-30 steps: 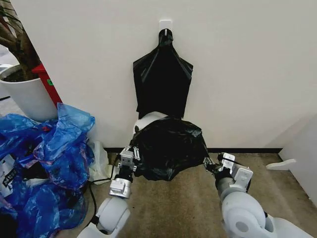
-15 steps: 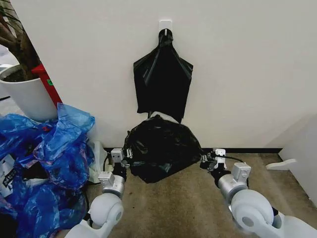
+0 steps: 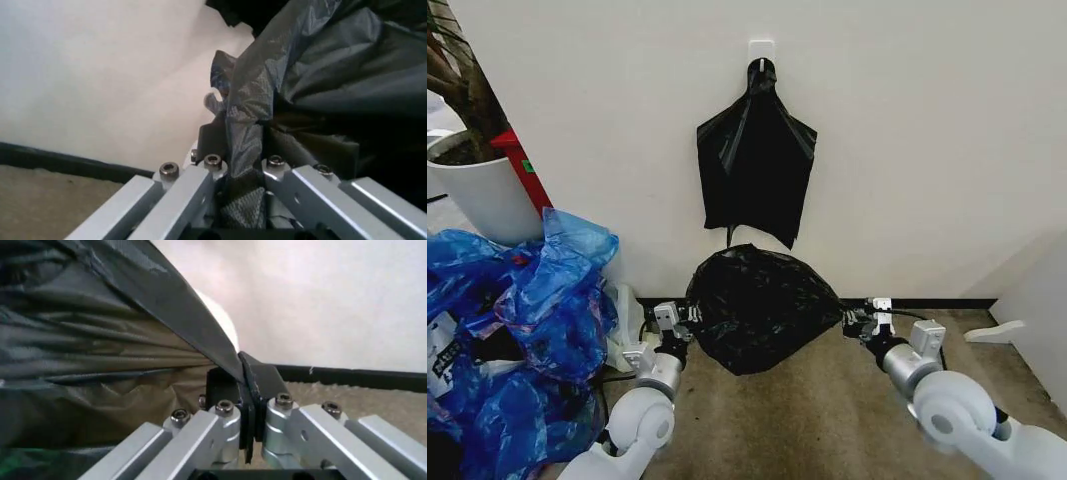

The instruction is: Place the garbage bag over the trash bin.

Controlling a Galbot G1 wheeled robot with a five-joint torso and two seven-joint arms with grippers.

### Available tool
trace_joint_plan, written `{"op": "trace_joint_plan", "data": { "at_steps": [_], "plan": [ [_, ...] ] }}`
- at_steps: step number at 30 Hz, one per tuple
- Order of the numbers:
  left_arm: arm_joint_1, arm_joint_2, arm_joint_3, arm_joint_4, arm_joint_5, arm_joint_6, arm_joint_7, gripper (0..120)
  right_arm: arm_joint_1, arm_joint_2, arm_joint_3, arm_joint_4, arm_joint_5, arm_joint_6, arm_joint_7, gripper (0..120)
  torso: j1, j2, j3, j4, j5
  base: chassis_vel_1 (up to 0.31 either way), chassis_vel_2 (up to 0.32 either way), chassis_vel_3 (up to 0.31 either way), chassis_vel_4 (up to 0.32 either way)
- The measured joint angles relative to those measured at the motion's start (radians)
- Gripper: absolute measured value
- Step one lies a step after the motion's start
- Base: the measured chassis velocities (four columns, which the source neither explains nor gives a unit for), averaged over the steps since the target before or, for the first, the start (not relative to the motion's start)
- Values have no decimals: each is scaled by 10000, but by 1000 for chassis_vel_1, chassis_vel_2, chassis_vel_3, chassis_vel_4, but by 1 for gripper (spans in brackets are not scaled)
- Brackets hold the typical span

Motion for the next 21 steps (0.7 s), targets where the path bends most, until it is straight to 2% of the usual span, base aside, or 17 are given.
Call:
{"op": "trace_joint_plan", "data": {
  "at_steps": [4,9,15,21],
  "plan": [
    [10,75,-26,-118,-472,219,174,1,-160,-34,251,-380,-164,-105,-957,0,0,0,0,1,1,0,0,0,0],
    [-91,36,-27,-189,-1272,515,-12,1,-389,-38,423,-993,-813,9,-2769,0,0,0,0,0,-1,0,0,0,0],
    [-182,-25,-3,-267,-2015,836,-296,1,-301,170,329,-1465,-1617,445,-3371,0,0,0,0,-1,-1,0,0,0,0],
    [-151,-34,9,-227,-1878,864,-247,1,-41,350,124,-1392,-1766,1057,-2657,0,0,0,0,2,-2,0,0,0,0]
  ]
}}
